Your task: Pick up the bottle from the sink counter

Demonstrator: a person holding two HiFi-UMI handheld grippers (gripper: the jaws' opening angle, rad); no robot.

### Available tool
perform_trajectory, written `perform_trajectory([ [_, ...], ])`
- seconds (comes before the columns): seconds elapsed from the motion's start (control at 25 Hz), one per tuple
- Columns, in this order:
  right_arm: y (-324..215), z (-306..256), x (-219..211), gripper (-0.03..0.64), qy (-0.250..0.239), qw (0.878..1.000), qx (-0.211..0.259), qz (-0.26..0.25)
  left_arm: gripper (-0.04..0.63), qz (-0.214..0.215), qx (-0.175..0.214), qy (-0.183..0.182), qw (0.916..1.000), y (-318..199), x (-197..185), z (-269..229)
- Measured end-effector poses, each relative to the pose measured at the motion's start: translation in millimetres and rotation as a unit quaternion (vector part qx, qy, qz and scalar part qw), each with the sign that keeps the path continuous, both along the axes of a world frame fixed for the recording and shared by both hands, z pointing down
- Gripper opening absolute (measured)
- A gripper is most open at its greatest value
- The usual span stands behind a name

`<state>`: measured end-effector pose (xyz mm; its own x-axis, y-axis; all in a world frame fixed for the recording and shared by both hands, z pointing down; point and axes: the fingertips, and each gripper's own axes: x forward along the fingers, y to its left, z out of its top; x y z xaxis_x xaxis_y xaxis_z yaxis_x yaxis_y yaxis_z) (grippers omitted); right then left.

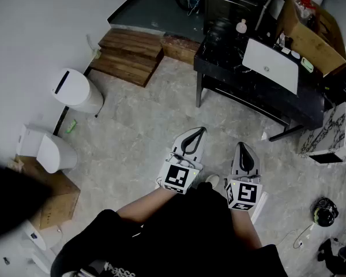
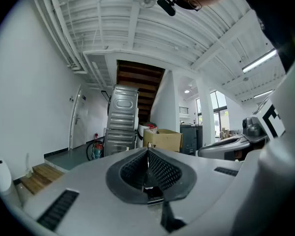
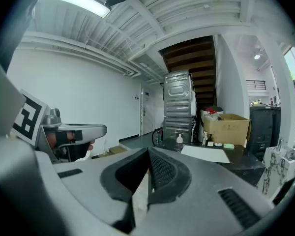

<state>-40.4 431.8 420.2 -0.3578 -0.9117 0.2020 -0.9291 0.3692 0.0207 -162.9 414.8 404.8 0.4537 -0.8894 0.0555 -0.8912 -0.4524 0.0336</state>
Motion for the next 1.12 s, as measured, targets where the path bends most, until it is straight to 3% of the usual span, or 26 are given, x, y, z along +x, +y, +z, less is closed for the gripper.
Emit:
perform_trajectory([
  [0.2,-13,-7,27,0.037,-0.003,1.0,0.011,-0.008,0.015,-0.005,0.001,0.007,1.0,-15,25,-3],
  [0.4,-25,-11,54,0.037,-0.037,0.999,0.022,-0.024,0.015,-0.008,0.001,0.017,0.9998,-31,53,2],
  [0.72,-38,0,116,0.038,-0.05,0.998,0.031,-0.023,0.015,-0.058,-0.013,0.011,0.9982,-42,73,23],
  [0.92,-44,22,141,0.038,-0.043,0.999,-0.003,-0.031,0.015,-0.053,-0.019,-0.005,0.9984,-37,105,32],
  [1.12,-44,7,151,0.038,-0.066,0.995,0.055,-0.047,0.015,-0.046,-0.023,-0.001,0.9987,-47,125,38],
])
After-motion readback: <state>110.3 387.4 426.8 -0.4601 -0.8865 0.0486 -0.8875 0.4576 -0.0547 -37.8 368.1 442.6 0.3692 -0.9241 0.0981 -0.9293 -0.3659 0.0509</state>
